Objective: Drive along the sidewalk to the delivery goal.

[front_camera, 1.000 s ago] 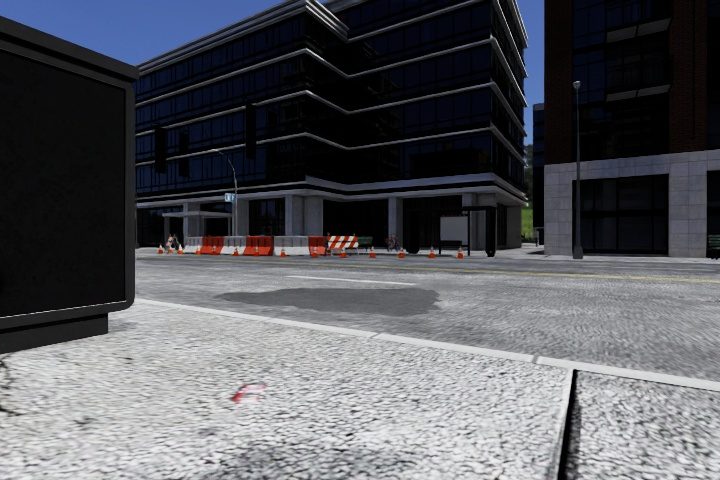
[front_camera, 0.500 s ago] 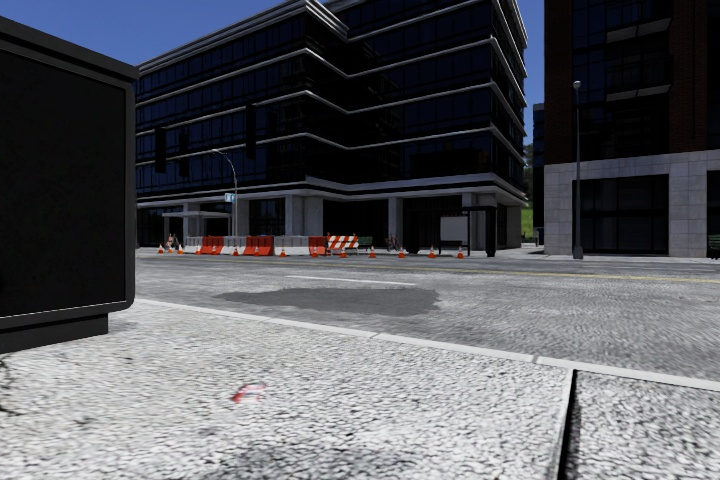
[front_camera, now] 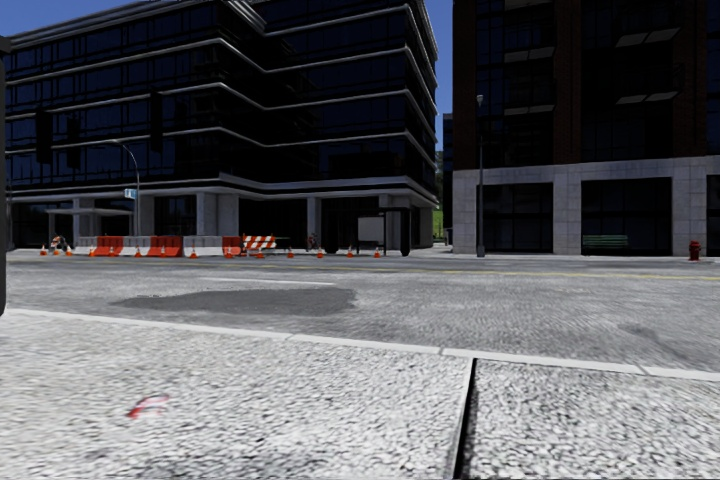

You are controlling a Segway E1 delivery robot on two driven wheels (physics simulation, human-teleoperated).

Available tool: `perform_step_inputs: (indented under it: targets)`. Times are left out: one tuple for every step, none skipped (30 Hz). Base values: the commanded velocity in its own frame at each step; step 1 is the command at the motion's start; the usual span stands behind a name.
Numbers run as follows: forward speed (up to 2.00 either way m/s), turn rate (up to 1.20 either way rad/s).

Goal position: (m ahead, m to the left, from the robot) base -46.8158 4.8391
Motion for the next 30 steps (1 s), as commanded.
perform_step_inputs:
  targets:
    - [0.0,-0.76]
    - [0.0,-0.76]
    - [0.0,-0.76]
    - [0.0,-0.76]
    - [0.0,-0.76]
    - [0.0,-0.76]
    - [0.0,-0.76]
    - [0.0,-0.76]
    - [0.0,-0.76]
    - [0.0,-0.76]
    - [0.0,-0.76]
    - [0.0,-0.76]
    - [0.0,-0.76]
    - [0.0,-0.76]
    - [0.0,-0.76]
    - [0.0,-0.76]
    - [0.0,-0.76]
    - [0.0,-0.76]
    - [0.0,-0.76]
    - [0.0,-0.76]
    - [0.0,-0.76]
    - [0.0,-0.76]
    - [0.0,-0.76]
    - [0.0,-0.76]
    - [0.0,-0.76]
    - [0.0,-0.76]
    - [0.0,-0.76]
    - [0.0,-0.76]
    - [0.0,-0.76]
    - [0.0,-0.76]
